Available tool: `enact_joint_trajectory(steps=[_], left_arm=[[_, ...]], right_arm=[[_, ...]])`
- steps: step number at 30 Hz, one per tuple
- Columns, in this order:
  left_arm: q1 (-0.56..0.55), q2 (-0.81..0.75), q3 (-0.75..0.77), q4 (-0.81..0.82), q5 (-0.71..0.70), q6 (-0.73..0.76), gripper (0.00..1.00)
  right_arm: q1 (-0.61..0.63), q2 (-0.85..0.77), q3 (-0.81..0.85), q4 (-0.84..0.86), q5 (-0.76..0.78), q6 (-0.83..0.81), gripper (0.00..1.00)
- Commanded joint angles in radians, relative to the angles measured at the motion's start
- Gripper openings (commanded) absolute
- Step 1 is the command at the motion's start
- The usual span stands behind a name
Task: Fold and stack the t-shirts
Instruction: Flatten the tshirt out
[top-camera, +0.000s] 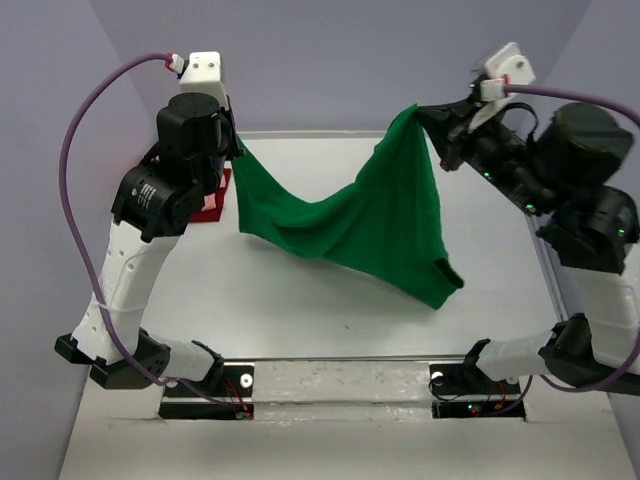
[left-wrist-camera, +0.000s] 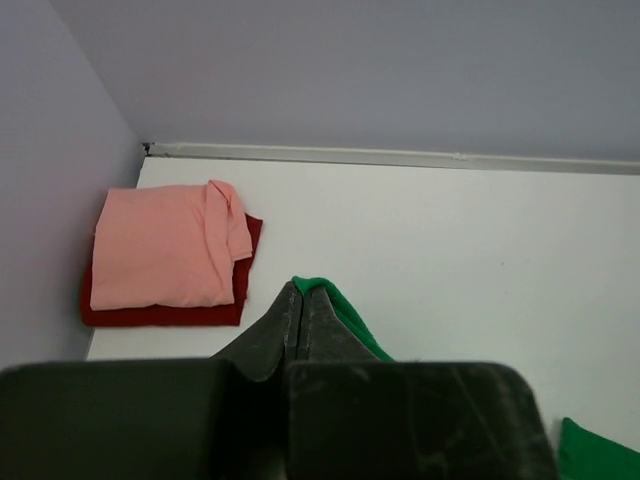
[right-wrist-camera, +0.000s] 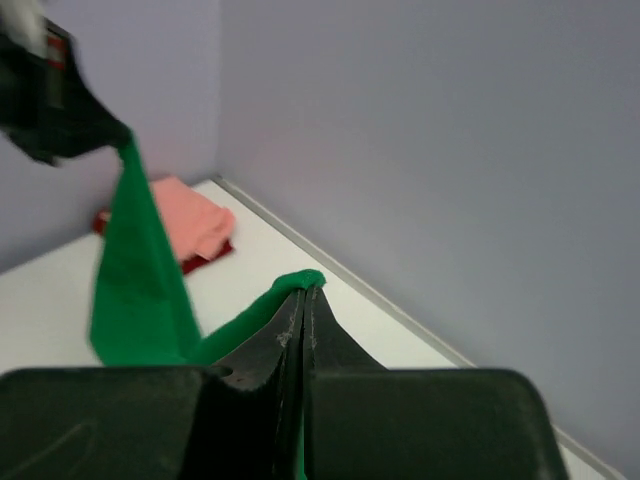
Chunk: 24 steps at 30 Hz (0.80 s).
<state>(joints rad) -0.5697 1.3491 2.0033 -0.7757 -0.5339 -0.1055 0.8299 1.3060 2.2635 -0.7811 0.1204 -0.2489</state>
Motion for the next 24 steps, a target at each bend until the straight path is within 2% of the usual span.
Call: enact_joint_trajectory(steps=[1, 6, 11, 14, 20, 24], left_arm=[[-0.007, 0.001, 0.064, 0.027, -0.021, 0.003, 0.00], [-0.041, 0.047, 0.139, 0.038, -0.075, 0.033, 0.00], [-0.096, 0.050, 0.163, 0.041, -0.150, 0.059, 0.00], [-0.119, 0.012, 0.126, 0.035, -0.192, 0.064, 0.00], [-0.122, -0.099, 0.012, 0.021, -0.255, 0.066, 0.00], [-0.116, -0.143, -0.057, -0.002, -0.279, 0.046, 0.00]], right_arm=[[-0.011, 0.001, -0.192, 0.236, 0.423, -0.250, 0.00], [-0.093, -0.027, -0.320, 0.287, 0.420, -0.237, 0.00], [-0.094, -0.062, -0.458, 0.313, 0.488, -0.237, 0.00], [-0.094, -0.105, -0.489, 0.328, 0.612, -0.276, 0.00], [-0.103, -0.195, -0.527, 0.345, 0.705, -0.314, 0.00], [-0.124, -0.240, -0.674, 0.368, 0.755, -0.287, 0.00]])
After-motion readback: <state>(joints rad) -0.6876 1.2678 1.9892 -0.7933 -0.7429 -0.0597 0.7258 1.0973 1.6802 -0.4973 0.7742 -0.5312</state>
